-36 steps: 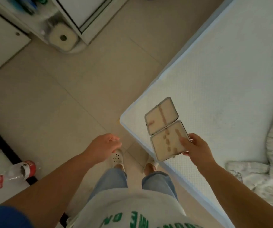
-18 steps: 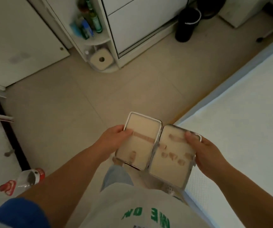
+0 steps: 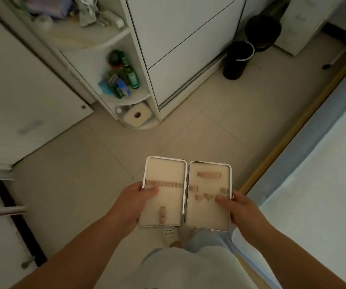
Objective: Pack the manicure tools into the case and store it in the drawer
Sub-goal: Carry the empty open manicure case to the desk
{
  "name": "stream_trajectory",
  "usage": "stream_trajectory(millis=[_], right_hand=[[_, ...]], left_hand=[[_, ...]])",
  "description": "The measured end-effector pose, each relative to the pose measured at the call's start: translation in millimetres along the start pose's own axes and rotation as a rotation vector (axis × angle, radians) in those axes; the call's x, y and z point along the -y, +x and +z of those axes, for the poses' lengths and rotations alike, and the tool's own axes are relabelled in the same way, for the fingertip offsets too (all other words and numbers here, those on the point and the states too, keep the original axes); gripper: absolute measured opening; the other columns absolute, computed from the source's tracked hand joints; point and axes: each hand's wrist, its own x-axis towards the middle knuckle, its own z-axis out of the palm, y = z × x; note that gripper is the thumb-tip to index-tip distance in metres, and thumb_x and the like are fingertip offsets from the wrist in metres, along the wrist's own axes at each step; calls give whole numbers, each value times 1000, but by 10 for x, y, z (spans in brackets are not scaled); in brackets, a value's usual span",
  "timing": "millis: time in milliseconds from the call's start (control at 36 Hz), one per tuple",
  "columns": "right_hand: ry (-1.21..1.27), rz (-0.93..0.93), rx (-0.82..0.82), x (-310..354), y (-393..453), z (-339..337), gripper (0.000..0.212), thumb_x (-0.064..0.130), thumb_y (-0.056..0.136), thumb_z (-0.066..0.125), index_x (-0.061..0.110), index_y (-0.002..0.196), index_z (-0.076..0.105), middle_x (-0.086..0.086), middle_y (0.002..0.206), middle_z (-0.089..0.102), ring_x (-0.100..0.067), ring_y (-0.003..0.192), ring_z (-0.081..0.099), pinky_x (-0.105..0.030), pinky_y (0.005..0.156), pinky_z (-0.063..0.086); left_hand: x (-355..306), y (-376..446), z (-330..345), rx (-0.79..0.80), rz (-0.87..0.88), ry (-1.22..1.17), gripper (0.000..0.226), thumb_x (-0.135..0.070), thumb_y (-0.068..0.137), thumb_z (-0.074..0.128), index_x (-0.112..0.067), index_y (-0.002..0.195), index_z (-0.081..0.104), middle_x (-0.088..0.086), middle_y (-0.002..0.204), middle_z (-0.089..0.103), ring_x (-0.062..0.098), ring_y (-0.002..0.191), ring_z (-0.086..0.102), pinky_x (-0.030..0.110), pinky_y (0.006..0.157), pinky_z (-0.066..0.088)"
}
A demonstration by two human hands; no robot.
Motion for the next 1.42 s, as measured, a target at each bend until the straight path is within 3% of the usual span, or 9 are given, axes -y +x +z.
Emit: stream_trajectory(millis=[167, 250, 361, 528, 667, 944, 1056, 1194, 1417], right_hand=[[22, 59, -104, 187, 466, -221, 15, 18, 88, 57, 16, 101, 64, -6, 96, 71, -24, 90, 66, -38, 78, 54], [106, 77, -114, 345, 726, -386, 9, 16, 87, 58, 19, 92, 66, 2, 83, 73, -17, 79, 67, -26, 59, 53], [111, 71, -113, 784, 1033, -645, 10, 16, 86, 60, 24, 86, 65, 8, 75, 72, -11, 70, 65, -18, 50, 48], [-47, -24, -142, 1758, 1437, -1256, 9, 23, 88, 58, 31, 86, 63, 6, 87, 70, -17, 84, 66, -33, 74, 54], [-84, -74, -234, 2318, 1746, -1871, 10, 23, 88, 58, 33, 87, 61, 11, 87, 69, -10, 84, 65, -28, 70, 51], [44, 37, -452, 3196, 2532, -2684, 8, 22, 90, 55, 29, 91, 59, 6, 92, 68, -16, 87, 63, -29, 72, 51], [76, 24, -532, 3733, 2779, -3109, 8, 22, 88, 57, 29, 87, 60, 8, 87, 67, -13, 84, 63, -27, 71, 49], [168, -12, -625, 4175, 3061, -3604, 7, 20, 89, 56, 25, 92, 60, 8, 84, 65, -8, 76, 60, -17, 59, 44], [170, 52, -586, 4769, 3645, -4858, 9, 19, 88, 57, 19, 95, 63, -3, 98, 69, -24, 94, 64, -42, 89, 51]], left_hand=[[-377, 492, 335, 52, -18, 232, 14, -9, 85, 58, -19, 82, 67, 2, 89, 71, 20, 85, 66, 33, 76, 50], [-770, 789, 547, 81, 42, 332, 15, -10, 84, 59, -21, 79, 68, 0, 87, 71, 17, 82, 66, 32, 77, 50], [-1419, 1133, 877, 83, 112, 433, 18, -11, 84, 58, -23, 76, 68, -3, 82, 70, 15, 78, 65, 28, 71, 49], [-2298, 1659, 1546, 119, 183, 458, 17, -13, 84, 60, -26, 74, 66, -9, 78, 69, 9, 75, 64, 24, 67, 49], [-2834, 2110, 2183, 255, 192, 487, 17, -13, 84, 60, -26, 75, 67, -14, 76, 69, 0, 68, 63, 15, 55, 45], [-4229, 3335, 3590, 544, 198, 811, 8, -12, 83, 61, -15, 86, 67, 2, 84, 69, 10, 68, 61, 20, 60, 47], [-4891, 3704, 4225, 618, 200, 907, 13, -11, 84, 60, -11, 96, 66, 8, 96, 69, 23, 90, 64, 36, 83, 50], [-5452, 4044, 5104, 692, 241, 970, 12, -8, 85, 57, -11, 96, 64, 11, 101, 68, 26, 95, 63, 40, 90, 49], [-5868, 4592, 6332, 642, 224, 1013, 10, -16, 82, 62, -23, 77, 66, -2, 84, 70, 18, 85, 65, 36, 85, 51]])
